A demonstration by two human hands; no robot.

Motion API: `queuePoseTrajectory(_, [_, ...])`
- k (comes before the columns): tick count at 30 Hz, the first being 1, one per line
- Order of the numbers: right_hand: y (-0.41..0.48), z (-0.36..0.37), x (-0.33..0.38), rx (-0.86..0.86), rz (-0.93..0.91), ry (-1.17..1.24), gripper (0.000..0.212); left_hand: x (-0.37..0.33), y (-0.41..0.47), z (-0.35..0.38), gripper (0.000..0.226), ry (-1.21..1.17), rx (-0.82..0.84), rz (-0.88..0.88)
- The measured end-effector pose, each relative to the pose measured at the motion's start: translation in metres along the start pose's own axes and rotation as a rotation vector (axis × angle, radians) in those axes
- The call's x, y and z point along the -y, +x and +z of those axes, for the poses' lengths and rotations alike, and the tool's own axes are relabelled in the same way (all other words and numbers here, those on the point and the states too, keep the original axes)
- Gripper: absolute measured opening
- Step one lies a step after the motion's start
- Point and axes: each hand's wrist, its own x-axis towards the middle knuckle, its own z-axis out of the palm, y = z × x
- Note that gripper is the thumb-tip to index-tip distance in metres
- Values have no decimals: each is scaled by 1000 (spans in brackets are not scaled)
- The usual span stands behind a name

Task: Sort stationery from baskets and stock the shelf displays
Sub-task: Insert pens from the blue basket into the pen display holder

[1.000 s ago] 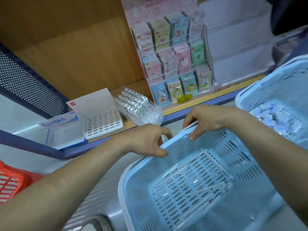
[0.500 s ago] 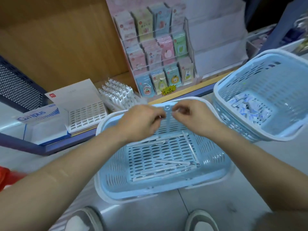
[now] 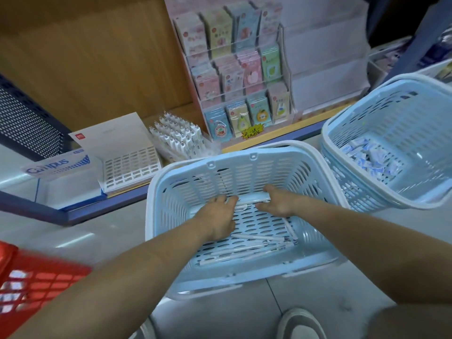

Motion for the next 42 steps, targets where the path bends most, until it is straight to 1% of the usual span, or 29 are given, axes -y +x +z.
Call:
queuePoseTrajectory(3, [2, 1, 2, 11, -6, 22, 73, 0, 2, 0, 73, 10, 14, -13])
queuePoseTrajectory(7, [-3, 2, 7, 94, -9, -83, 69, -1, 1, -4, 67, 87, 22, -26])
queuePoseTrajectory(10, [-8, 4, 10, 233, -20, -151, 68, 0, 1, 0, 54, 102, 125, -11])
queuePoseTrajectory(12, [-11, 6, 12, 326, -3, -128, 74, -2, -1, 3, 48, 95, 194, 14])
queuePoseTrajectory(14, [-11, 7, 11, 375, 21, -83, 80, -4, -4, 2, 47, 76, 246, 43])
queuePoseTrajectory(16, [-11, 10, 10, 417, 55, -12, 80, -10, -8, 2, 46, 43, 330, 54])
queuePoseTrajectory(19, [-14, 13, 9, 518, 99, 87, 81, -17, -11, 3, 42, -39, 454, 20])
queuePoseTrajectory(23, [-16, 13, 7, 609, 128, 158, 86, -21, -15, -1, 43, -261, 578, -65])
queuePoseTrajectory(26, [-15, 17, 6, 635, 135, 100, 87, -24, -16, 1, 56, -329, 692, -126])
queuePoseTrajectory(28, [-14, 20, 4, 683, 89, 30, 88, -24, -17, 3, 59, -363, 761, -145])
queuePoseTrajectory(29, [-14, 20, 3, 723, 45, -32, 83, -23, -18, 3, 58, -385, 771, -155])
queuePoseTrajectory(30, [-16, 19, 3, 744, -1, -111, 76, -22, -20, 2, 57, -405, 766, -161])
queuePoseTrajectory(32, [-17, 19, 2, 719, -64, -241, 65, -20, -20, 3, 62, -409, 749, -142])
queuePoseTrajectory(34, [-19, 20, 2, 703, -74, -243, 57, -20, -20, 5, 70, -371, 744, -115])
queuePoseTrajectory(35, [-20, 20, 3, 701, -77, -234, 53, -20, -20, 5, 70, -346, 741, -101])
queuePoseTrajectory(36, [-22, 19, 5, 699, -86, -237, 48, -21, -20, 6, 64, -315, 731, -81])
queuePoseTrajectory(37, [-22, 18, 5, 680, -101, -260, 42, -22, -20, 6, 54, -281, 715, -53])
queuePoseTrajectory(38, [-23, 17, 5, 659, -118, -287, 36, -23, -20, 5, 39, -252, 686, -28])
queuePoseTrajectory(39, [-22, 16, 4, 631, -133, -309, 33, -23, -20, 5, 23, -233, 633, -11])
queuePoseTrajectory(40, [-21, 15, 3, 588, -134, -306, 31, -24, -20, 2, 16, -232, 561, -3])
queuePoseTrajectory(42, [-18, 12, 3, 441, -133, -223, 23, -22, -18, -5, 19, -282, 376, -26])
